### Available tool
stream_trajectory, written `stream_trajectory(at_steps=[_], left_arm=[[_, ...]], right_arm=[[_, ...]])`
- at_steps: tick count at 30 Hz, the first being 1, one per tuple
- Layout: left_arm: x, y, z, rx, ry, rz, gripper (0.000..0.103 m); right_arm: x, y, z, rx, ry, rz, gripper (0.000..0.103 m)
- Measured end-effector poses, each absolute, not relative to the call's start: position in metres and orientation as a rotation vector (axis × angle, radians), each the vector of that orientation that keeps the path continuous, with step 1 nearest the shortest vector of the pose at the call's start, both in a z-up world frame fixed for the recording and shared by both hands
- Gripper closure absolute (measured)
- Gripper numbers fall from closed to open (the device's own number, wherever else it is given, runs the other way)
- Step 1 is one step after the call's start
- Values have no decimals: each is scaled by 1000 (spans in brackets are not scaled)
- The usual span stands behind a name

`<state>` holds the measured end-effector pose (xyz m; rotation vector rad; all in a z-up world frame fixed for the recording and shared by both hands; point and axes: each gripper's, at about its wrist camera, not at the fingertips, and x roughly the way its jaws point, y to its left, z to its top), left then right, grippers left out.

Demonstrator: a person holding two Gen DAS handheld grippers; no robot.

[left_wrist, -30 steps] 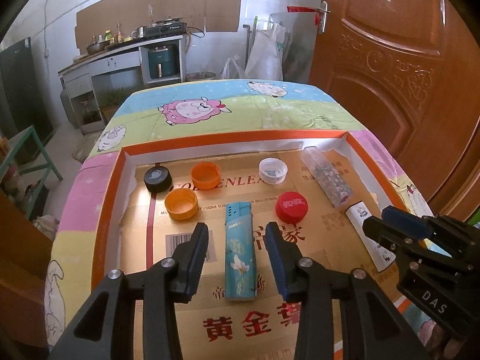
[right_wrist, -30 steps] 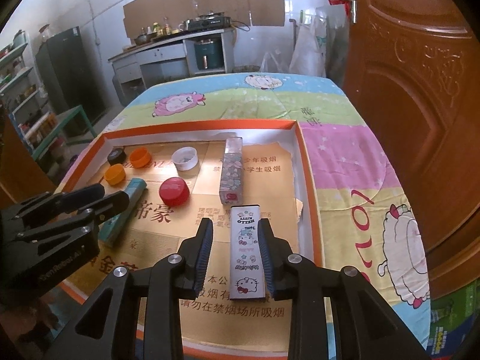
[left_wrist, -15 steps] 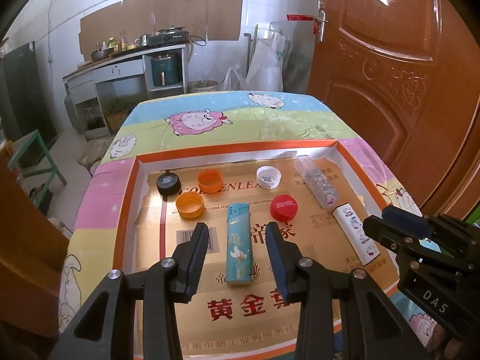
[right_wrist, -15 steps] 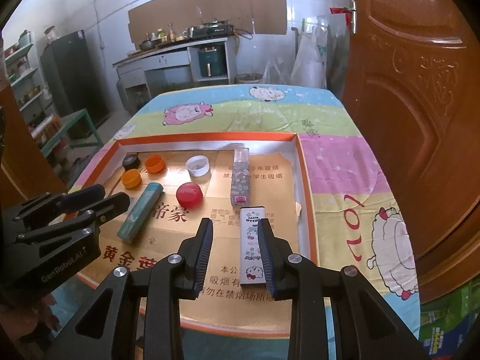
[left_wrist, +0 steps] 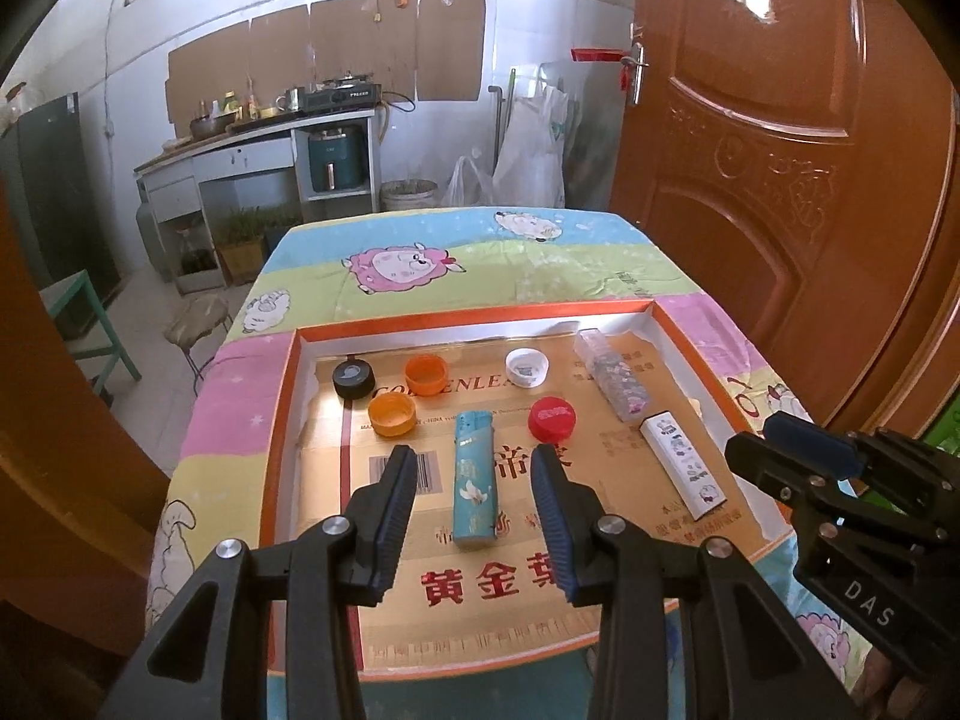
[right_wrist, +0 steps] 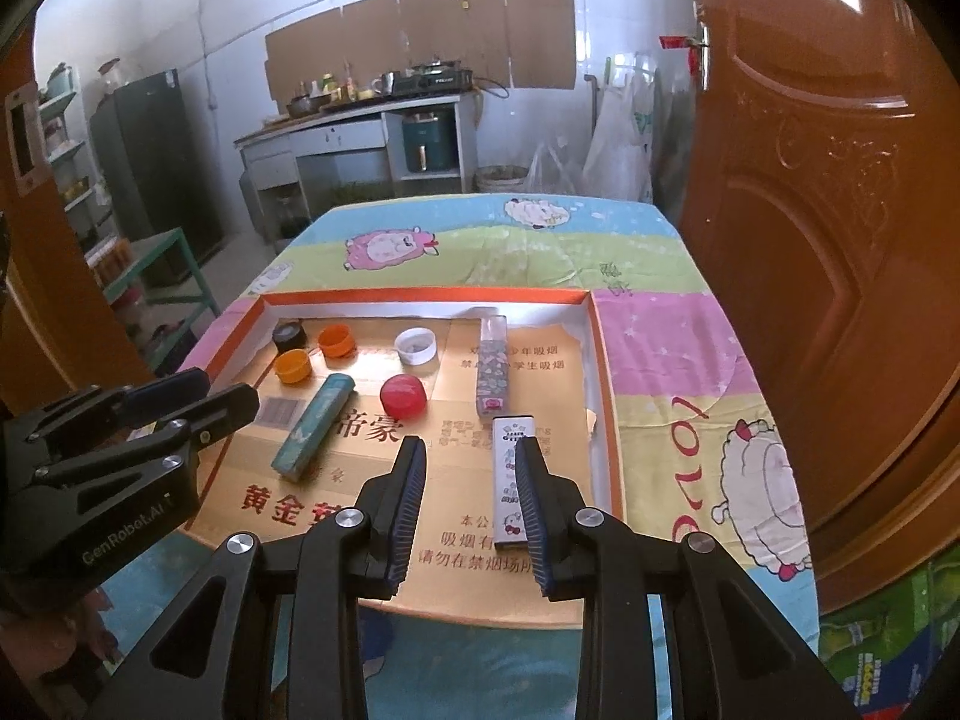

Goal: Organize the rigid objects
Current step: 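Open both tools to release the teal tube and Hello Kitty box, then lift, then move both open tools out of the lid toward the gold box and blue cap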

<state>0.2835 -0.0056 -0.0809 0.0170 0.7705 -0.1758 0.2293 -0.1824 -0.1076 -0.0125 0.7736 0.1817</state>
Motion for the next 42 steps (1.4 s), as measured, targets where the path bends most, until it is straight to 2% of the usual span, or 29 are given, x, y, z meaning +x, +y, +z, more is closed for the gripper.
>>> stream_trajectory(at_steps=[27,42], left_arm=[[210,9,-48,-10,699,-190,63],[180,5,-66,-26,736,-245,63]], right_arm=[[157,-173,-73,-40,716,168,71],[119,-183,-74,-36,719,137,71]])
